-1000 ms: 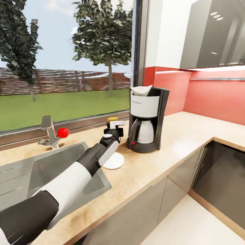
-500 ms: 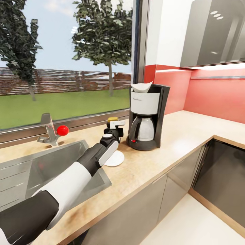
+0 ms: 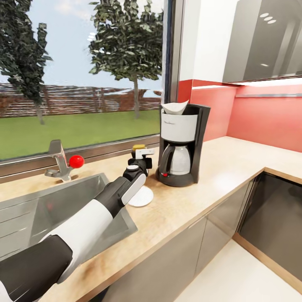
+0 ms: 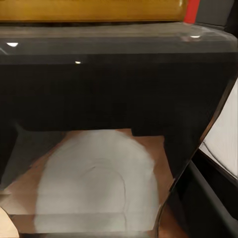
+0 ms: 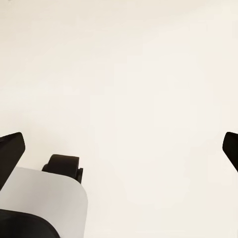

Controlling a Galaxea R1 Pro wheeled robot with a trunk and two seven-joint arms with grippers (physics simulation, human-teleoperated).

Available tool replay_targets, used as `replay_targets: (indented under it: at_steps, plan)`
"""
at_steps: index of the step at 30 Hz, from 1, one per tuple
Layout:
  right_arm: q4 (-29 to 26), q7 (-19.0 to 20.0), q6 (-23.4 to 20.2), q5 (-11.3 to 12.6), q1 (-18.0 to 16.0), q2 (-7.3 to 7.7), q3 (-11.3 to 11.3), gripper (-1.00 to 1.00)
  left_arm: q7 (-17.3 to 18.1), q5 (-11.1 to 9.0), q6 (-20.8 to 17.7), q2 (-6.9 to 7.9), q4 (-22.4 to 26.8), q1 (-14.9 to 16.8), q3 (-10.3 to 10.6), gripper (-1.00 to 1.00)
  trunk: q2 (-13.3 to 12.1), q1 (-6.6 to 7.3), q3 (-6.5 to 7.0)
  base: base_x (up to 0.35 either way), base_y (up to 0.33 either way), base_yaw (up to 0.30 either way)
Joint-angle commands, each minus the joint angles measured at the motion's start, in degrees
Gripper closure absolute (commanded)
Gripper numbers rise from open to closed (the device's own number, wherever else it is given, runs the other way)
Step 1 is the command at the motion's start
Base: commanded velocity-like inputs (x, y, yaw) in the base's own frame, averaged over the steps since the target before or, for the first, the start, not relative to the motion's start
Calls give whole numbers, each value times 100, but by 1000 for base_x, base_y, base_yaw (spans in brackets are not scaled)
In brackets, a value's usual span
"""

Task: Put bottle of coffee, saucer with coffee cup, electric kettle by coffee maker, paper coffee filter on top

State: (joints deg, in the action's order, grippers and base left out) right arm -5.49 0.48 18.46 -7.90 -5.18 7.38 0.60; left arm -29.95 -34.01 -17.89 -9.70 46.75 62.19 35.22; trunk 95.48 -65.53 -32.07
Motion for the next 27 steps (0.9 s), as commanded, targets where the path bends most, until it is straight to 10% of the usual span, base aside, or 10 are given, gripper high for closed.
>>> replay_targets:
  at_steps: [1, 27]
  plan:
    - [4, 5, 17, -25, -4, 1, 2, -100, -46, -36, -13, 3, 8, 7, 20, 100, 3, 0, -6, 42, 0, 0]
    - [4, 5, 16, -25, -4, 0, 2, -100, -39, -36, -13, 3, 9, 11, 22, 100, 3, 0, -44, 33, 0, 0]
